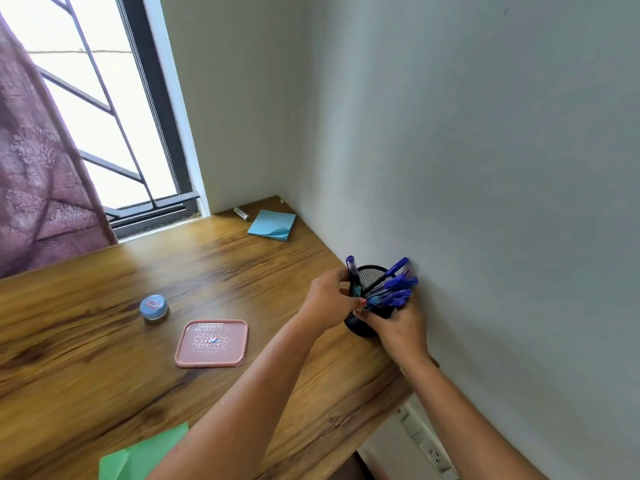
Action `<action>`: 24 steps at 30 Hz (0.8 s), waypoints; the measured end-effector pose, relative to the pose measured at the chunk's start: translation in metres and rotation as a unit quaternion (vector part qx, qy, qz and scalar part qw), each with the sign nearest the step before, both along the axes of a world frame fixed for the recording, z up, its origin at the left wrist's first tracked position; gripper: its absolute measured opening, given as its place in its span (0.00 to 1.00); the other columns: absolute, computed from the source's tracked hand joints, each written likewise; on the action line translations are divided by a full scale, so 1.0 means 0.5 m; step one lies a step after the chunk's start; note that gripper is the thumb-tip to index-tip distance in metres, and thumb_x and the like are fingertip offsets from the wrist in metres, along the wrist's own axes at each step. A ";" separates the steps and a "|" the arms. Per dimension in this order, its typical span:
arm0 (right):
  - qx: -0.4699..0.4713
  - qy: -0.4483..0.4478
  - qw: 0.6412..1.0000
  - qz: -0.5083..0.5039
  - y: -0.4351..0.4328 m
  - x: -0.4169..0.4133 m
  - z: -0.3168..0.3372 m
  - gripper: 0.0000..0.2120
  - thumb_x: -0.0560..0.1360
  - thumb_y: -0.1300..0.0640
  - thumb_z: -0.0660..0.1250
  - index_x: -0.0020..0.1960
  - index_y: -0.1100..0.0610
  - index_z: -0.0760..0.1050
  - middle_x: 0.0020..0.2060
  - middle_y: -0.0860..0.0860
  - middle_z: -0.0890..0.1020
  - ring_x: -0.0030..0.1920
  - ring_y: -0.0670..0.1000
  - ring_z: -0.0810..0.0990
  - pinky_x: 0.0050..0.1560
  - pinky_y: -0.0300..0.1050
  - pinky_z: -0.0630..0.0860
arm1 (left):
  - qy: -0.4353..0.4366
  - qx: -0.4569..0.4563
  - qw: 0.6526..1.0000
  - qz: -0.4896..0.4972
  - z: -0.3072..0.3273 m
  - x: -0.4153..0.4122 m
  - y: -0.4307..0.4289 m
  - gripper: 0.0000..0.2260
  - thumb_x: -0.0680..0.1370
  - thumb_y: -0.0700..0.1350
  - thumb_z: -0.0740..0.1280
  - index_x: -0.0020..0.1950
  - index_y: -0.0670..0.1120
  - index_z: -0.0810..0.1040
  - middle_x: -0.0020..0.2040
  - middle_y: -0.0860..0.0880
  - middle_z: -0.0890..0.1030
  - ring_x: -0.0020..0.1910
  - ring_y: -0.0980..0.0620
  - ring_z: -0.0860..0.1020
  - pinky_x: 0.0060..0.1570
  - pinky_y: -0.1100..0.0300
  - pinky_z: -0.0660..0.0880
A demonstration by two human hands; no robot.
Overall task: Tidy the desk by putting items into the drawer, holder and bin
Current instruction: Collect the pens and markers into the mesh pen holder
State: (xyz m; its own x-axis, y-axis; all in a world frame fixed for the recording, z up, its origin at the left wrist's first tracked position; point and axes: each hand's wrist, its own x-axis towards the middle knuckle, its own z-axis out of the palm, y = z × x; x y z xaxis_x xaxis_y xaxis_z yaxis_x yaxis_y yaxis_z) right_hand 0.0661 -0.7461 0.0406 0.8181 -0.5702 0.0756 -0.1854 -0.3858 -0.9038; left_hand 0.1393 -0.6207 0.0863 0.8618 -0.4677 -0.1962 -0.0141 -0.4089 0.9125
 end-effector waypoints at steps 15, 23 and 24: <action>-0.012 0.249 0.964 0.090 -0.009 -0.033 0.014 0.20 0.71 0.47 0.71 0.59 0.56 0.73 0.46 0.50 0.82 0.39 0.52 0.85 0.44 0.48 0.81 | -0.155 0.122 0.973 0.117 -0.030 -0.064 0.027 0.29 0.75 0.47 0.70 0.73 0.46 0.65 0.73 0.47 0.59 0.71 0.48 0.62 0.69 0.54 0.63; 0.047 0.307 0.920 0.237 0.100 -0.058 0.024 0.12 0.73 0.46 0.68 0.54 0.49 0.73 0.43 0.48 0.83 0.34 0.45 0.83 0.32 0.37 0.76 | -0.174 0.181 0.955 0.158 -0.059 -0.139 0.127 0.21 0.74 0.47 0.71 0.66 0.49 0.73 0.72 0.47 0.61 0.70 0.48 0.64 0.66 0.59 0.62; 0.055 0.302 0.915 0.260 0.120 -0.059 0.028 0.11 0.73 0.47 0.68 0.53 0.49 0.73 0.43 0.48 0.83 0.36 0.46 0.83 0.33 0.38 0.75 | -0.177 0.181 0.952 0.172 -0.060 -0.152 0.149 0.19 0.74 0.46 0.71 0.64 0.49 0.74 0.71 0.47 0.63 0.70 0.49 0.64 0.66 0.60 0.62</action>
